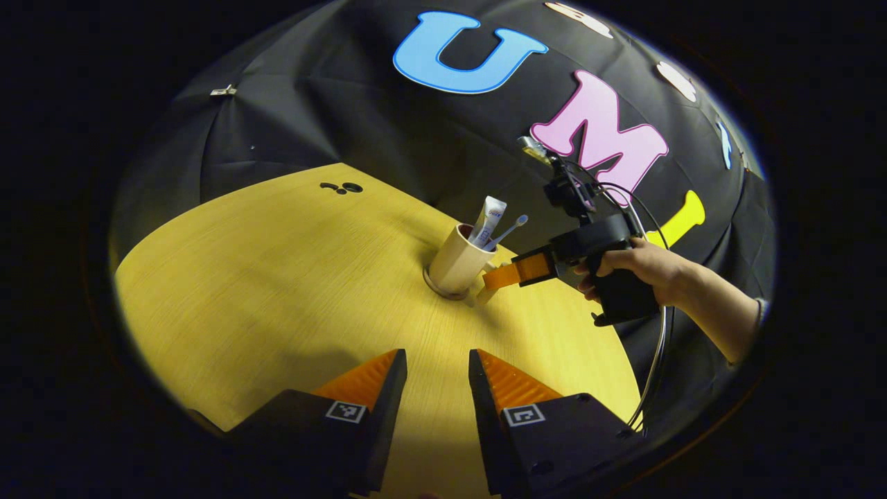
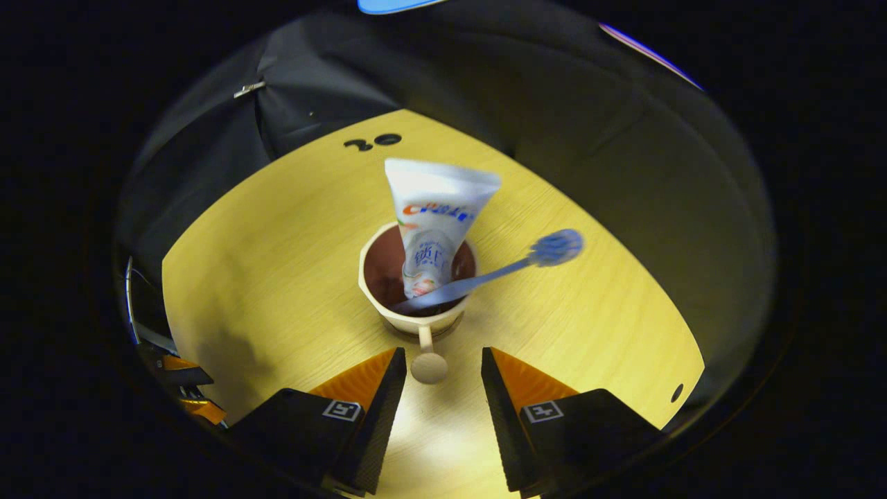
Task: Put the toothbrush and toothpaste on the desktop into the cup, then pick up the cup and place it on the coaster on the desktop.
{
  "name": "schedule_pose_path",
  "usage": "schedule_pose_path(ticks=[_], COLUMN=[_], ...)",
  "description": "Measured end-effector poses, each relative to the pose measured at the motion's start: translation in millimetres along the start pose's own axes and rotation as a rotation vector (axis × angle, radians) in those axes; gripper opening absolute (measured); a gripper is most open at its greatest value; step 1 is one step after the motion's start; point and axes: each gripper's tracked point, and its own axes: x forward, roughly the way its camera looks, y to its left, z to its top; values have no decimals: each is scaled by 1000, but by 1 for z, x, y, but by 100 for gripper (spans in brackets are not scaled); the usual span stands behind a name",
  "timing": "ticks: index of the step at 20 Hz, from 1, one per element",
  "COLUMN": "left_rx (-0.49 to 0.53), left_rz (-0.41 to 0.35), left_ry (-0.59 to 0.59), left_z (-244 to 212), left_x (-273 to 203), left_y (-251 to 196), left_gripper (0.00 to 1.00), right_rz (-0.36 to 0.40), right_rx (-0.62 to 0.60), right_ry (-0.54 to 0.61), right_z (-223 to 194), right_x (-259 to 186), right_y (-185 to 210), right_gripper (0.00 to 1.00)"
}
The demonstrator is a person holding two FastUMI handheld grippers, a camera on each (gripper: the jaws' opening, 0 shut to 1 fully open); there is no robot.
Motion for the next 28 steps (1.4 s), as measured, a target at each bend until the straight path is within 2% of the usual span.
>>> schedule_pose_path(ticks=[12, 16, 23, 25, 26, 28], left_rx=[111, 160, 258, 273, 279, 284], left_rz=[-75, -121, -182, -199, -207, -212], left_ry=[-18, -18, -56, -69, -75, -98], left_z=[55, 71, 93, 97, 99, 102], left_x=[-32, -51, -88, -97, -101, -112], left_y=[-47, -71, -100, -105, -108, -110], left_gripper=[58, 57, 58, 64, 58, 58], right_rz=[-49, -68, -116, -143, -158, -179], right_rx=[98, 131, 111, 97, 86, 78], right_ry=[-346, -463, -628, -674, -697, -739], right_z=[23, 17, -2, -9, -11, -16], right_x=[-159, -215, -292, -313, -322, -339], right_y=[7, 16, 54, 63, 66, 76], right_gripper=[69, 70, 71, 72, 72, 73])
